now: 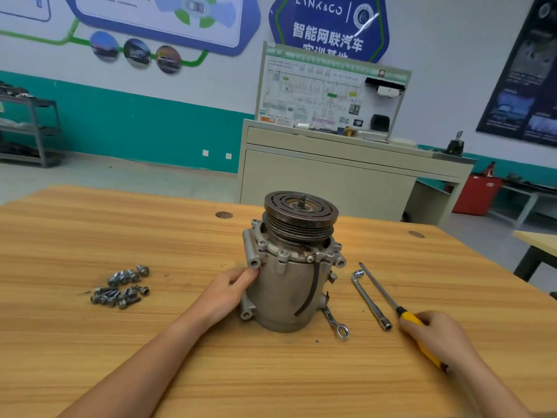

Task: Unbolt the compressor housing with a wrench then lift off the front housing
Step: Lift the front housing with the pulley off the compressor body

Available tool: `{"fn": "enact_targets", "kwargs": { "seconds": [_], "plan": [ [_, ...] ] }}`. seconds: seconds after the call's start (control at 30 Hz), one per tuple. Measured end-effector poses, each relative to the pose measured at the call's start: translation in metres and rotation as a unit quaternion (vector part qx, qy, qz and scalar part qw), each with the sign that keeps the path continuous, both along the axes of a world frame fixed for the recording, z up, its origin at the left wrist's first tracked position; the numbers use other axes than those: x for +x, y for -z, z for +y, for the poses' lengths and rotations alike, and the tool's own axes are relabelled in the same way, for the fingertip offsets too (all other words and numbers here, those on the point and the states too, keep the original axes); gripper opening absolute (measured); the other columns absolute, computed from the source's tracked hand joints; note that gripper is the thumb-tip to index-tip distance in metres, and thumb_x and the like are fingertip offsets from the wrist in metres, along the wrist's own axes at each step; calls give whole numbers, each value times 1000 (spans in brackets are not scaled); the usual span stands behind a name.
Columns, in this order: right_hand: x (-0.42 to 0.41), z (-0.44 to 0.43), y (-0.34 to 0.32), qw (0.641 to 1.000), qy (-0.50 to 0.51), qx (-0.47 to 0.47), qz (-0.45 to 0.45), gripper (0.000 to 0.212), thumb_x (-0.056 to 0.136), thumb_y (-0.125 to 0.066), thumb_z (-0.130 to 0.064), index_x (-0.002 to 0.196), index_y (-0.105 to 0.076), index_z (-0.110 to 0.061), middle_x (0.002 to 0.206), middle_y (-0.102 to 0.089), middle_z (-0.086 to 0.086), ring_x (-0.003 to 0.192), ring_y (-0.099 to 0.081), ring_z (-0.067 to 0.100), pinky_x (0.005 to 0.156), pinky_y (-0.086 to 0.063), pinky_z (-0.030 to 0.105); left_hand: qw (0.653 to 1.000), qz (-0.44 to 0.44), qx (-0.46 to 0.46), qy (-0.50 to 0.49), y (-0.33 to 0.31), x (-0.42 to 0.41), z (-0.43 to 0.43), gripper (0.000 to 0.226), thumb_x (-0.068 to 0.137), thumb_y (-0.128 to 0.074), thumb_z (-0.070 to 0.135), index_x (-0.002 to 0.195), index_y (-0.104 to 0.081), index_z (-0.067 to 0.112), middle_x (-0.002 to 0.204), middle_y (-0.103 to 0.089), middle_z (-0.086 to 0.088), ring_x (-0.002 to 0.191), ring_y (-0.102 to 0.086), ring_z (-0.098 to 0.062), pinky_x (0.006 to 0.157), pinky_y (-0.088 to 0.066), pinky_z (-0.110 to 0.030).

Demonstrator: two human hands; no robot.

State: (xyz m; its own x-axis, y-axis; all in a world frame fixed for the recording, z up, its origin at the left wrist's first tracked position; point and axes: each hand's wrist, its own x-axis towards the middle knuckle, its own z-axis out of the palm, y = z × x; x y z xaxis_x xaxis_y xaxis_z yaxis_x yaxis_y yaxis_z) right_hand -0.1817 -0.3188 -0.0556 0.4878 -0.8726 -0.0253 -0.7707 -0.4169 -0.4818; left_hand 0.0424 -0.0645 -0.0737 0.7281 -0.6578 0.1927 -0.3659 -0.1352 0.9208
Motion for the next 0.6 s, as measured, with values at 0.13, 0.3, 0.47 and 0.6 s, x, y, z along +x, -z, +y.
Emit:
{"fn": "enact_targets", "kwargs": {
  "seconds": [0.13,0.3,0.47,0.6],
  "plan": [
    [18,-12,0,998,-33,-50,27,40,90,-53,-40,116,-61,-11,101,-64,2,95,-58,19,74,-47,30,999,-50,6,1,0,-11,-11,30,100,-39,24,78,-56,35,83,-56,24,74,-52,23,63,-34,3],
    [45,30,-52,921,-218,56,-318,88,65,-58,-73,139,-34,-34,136,-42,-20,121,-40,-5,94,-35,20,998,-22,45,-28,-24,6,7,33,90,-55,40,122,-54,31,125,-51,16,110,-46,4,89,-33,-13],
    [95,61,-86,866,-415,88,-265,98,56,-80,-54,136,-27,-42,123,-42,-36,116,-39,-15,87,-33,4,994,-69,-81,21,-84,4,1,94,63,-74,57,142,-28,36,129,-42,28,118,-41,12,90,-32,-10],
    [107,54,-86,833,-450,120,-299,102,47,-81,-45,135,-35,-24,125,-51,-17,108,-50,-11,79,-40,3,979,-147,-21,137,-101,-6,-31,80,59,-85,43,114,-27,52,111,-46,42,100,-40,32,76,-31,7]
  ]
}}
